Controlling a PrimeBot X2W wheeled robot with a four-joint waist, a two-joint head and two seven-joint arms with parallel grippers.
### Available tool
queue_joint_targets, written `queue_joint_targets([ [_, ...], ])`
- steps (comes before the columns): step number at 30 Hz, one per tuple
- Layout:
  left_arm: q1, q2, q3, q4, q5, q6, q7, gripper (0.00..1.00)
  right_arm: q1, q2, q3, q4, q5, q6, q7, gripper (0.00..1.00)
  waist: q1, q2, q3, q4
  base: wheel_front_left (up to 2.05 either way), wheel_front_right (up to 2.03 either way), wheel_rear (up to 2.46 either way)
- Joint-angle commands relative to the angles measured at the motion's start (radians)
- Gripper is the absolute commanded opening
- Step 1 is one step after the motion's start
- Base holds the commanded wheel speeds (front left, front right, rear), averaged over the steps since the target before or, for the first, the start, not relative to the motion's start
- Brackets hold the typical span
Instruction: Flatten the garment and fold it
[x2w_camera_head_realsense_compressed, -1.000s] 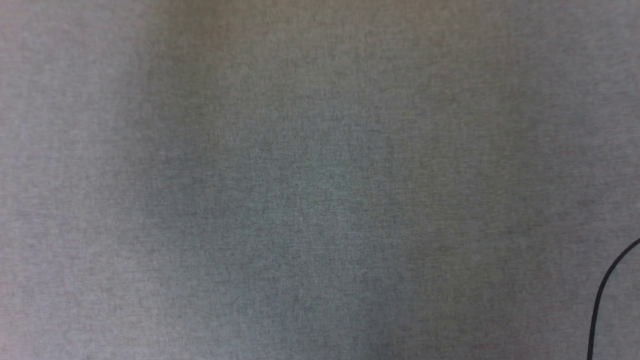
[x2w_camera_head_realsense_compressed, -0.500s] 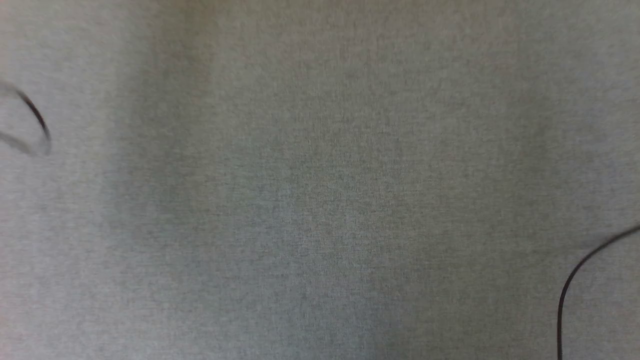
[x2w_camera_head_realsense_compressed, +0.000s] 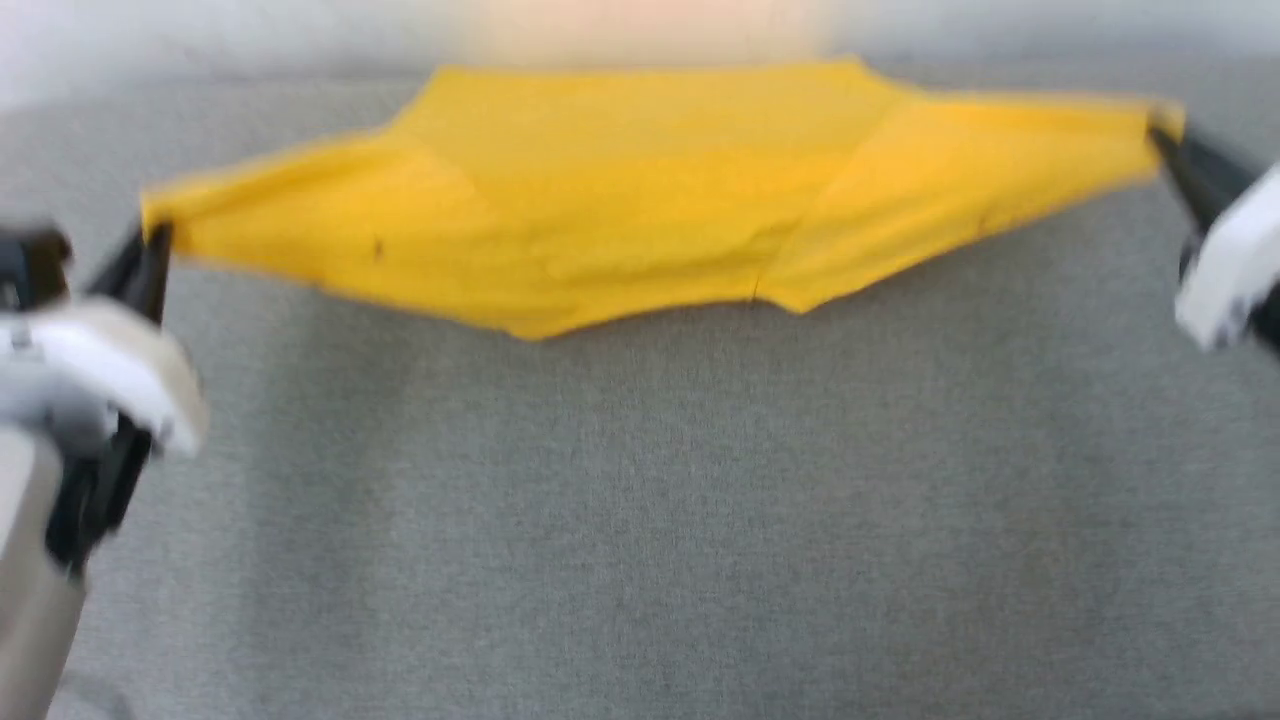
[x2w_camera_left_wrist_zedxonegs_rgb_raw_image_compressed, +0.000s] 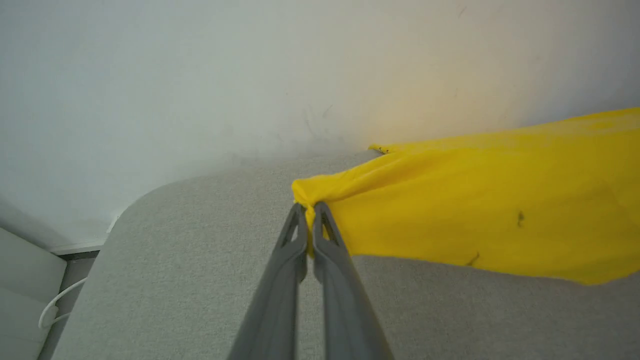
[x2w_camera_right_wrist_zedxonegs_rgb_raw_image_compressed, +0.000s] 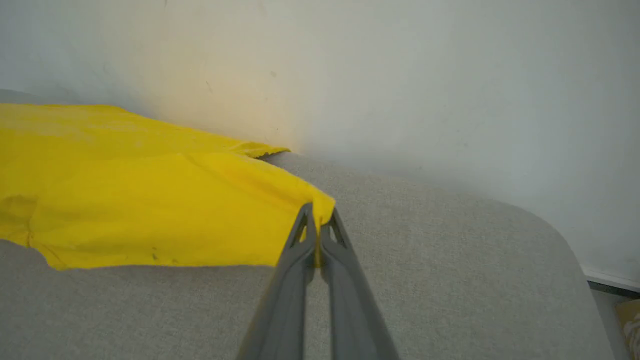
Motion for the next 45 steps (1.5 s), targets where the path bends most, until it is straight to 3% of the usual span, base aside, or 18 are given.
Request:
queue_joint_targets([
  [1, 0.035, 0.024, 0.000, -0.018, 0.005, 0.008, 0.010, 0.00, 0.039, -0.016, -0.010, -0.018, 0.010, -0.002, 0.019, 0.00, 0.0004, 0.0000, -0.110, 0.001, 0.00, 0.00, 0.00],
  [11, 0.335, 0.117, -0.004, -0.181, -0.064, 0.041, 0.107, 0.00, 0.391, -0.086, -0.149, -0.217, 0.068, -0.002, 0.241, 0.00, 0.0004, 0.0000, -0.214, -0.005, 0.00, 0.00, 0.00],
  [17, 0.486, 0.149, 0.012, -0.312, -0.119, 0.080, 0.145, 0.00, 0.607, -0.089, -0.302, -0.344, 0.067, -0.002, 0.378, 0.00, 0.0004, 0.0000, -0.235, 0.000, 0.00, 0.00, 0.00],
  [22, 0.585, 0.160, 0.022, -0.396, -0.166, 0.107, 0.172, 0.00, 0.773, -0.041, -0.441, -0.451, 0.038, -0.002, 0.529, 0.00, 0.0004, 0.0000, -0.239, 0.009, 0.00, 0.00, 0.00],
  [25, 0.661, 0.150, 0.028, -0.432, -0.254, 0.116, 0.227, 0.00, 0.868, -0.018, -0.516, -0.534, -0.022, -0.002, 0.635, 0.00, 0.0004, 0.0000, -0.239, 0.017, 0.00, 0.00, 0.00],
  [27, 0.710, 0.176, 0.022, -0.450, -0.262, 0.120, 0.250, 0.00, 0.917, 0.016, -0.567, -0.602, -0.053, -0.002, 0.693, 0.00, 0.0004, 0.0000, -0.231, 0.021, 0.00, 0.00, 0.00],
  [30, 0.755, 0.171, 0.000, -0.469, -0.268, 0.122, 0.260, 0.00, 0.978, 0.085, -0.619, -0.679, -0.083, -0.002, 0.768, 0.00, 0.0004, 0.0000, -0.219, 0.032, 0.00, 0.00, 0.00],
  [37, 0.734, 0.096, -0.092, -0.446, -0.218, 0.105, 0.248, 0.00, 1.010, 0.186, -0.643, -0.700, -0.140, -0.002, 0.840, 0.00, 0.0004, 0.0000, -0.175, 0.057, 0.00, 0.00, 0.00],
  [42, 0.708, 0.057, -0.118, -0.453, -0.229, 0.088, 0.258, 0.00, 0.988, 0.187, -0.640, -0.697, -0.156, -0.002, 0.843, 0.00, 0.0004, 0.0000, -0.132, 0.087, 0.00, 0.00, 0.00],
  [43, 0.700, 0.056, -0.122, -0.460, -0.225, 0.086, 0.260, 0.00, 0.975, 0.183, -0.642, -0.700, -0.163, -0.002, 0.835, 0.31, 0.0004, 0.0000, -0.117, 0.096, 0.00, 0.00, 0.00],
  [44, 0.693, 0.051, -0.122, -0.469, -0.226, 0.086, 0.260, 0.00, 0.961, 0.180, -0.641, -0.701, -0.165, -0.002, 0.832, 1.00, 0.0004, 0.0000, -0.103, 0.106, 0.00, 0.00, 0.00],
  [45, 0.685, 0.044, -0.120, -0.481, -0.230, 0.088, 0.259, 0.00, 0.944, 0.175, -0.640, -0.703, -0.164, -0.002, 0.830, 1.00, 0.0004, 0.0000, -0.087, 0.116, 0.00, 0.00, 0.00],
])
